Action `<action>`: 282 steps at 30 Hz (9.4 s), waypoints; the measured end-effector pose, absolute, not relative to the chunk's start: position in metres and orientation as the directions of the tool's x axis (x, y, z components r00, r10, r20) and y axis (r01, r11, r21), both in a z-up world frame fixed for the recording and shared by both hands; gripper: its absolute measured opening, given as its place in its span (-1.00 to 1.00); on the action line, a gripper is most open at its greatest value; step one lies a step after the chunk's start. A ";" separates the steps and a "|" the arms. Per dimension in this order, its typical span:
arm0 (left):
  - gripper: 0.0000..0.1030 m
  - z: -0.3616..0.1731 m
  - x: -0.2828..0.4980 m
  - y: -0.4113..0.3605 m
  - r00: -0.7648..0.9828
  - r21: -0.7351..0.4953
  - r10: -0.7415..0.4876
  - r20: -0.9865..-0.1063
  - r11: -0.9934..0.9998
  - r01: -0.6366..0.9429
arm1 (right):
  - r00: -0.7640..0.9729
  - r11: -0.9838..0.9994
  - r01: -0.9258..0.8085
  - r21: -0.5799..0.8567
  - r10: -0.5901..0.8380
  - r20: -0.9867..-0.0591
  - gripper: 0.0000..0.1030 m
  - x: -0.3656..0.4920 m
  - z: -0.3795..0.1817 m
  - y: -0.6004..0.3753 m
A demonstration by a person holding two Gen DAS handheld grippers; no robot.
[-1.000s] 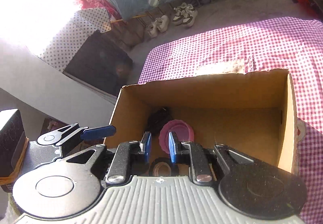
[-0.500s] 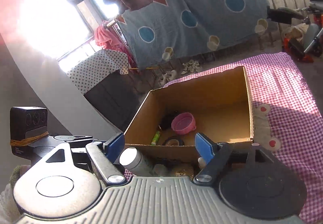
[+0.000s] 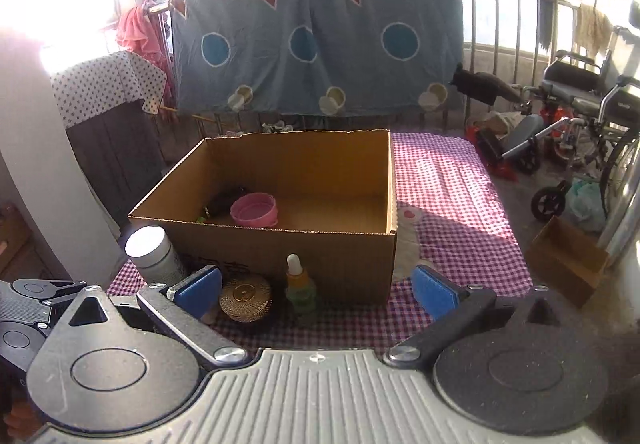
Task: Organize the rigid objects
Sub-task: 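Withdraw the right gripper and move it to the green dropper bottle, then close the right gripper on the green dropper bottle's neck, then carry the dropper bottle into the box and open the right gripper, then withdraw the right gripper and move it to the gold lidded jar, then close the right gripper on the gold jar's lid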
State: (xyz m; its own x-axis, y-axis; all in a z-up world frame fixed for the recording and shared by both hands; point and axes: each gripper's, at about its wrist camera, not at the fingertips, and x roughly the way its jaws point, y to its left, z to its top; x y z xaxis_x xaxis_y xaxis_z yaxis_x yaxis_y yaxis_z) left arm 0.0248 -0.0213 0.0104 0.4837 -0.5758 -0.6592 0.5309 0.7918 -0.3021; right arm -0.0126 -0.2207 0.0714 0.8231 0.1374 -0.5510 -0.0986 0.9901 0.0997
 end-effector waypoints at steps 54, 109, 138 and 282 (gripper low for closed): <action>-0.39 -0.029 0.052 -0.107 0.701 0.043 -0.464 -0.541 0.818 0.574 | 0.707 0.878 -0.276 0.392 0.462 -0.536 -0.62 0.072 -0.002 -0.257; -0.38 0.049 0.234 -0.089 0.489 -0.124 -0.414 -0.768 0.845 0.520 | 0.553 0.803 -0.450 0.390 0.594 -0.585 -0.59 0.251 0.092 -0.237; 0.56 0.022 0.296 -0.063 0.486 -0.235 -0.378 -0.788 0.914 0.330 | 0.528 0.815 -0.427 0.391 0.576 -0.624 -0.74 0.324 0.050 -0.217; 0.15 -0.052 0.071 -0.131 0.569 -0.049 -0.454 -0.686 0.808 0.587 | 0.574 0.682 -0.067 0.728 0.623 -0.531 -0.08 0.089 -0.073 -0.312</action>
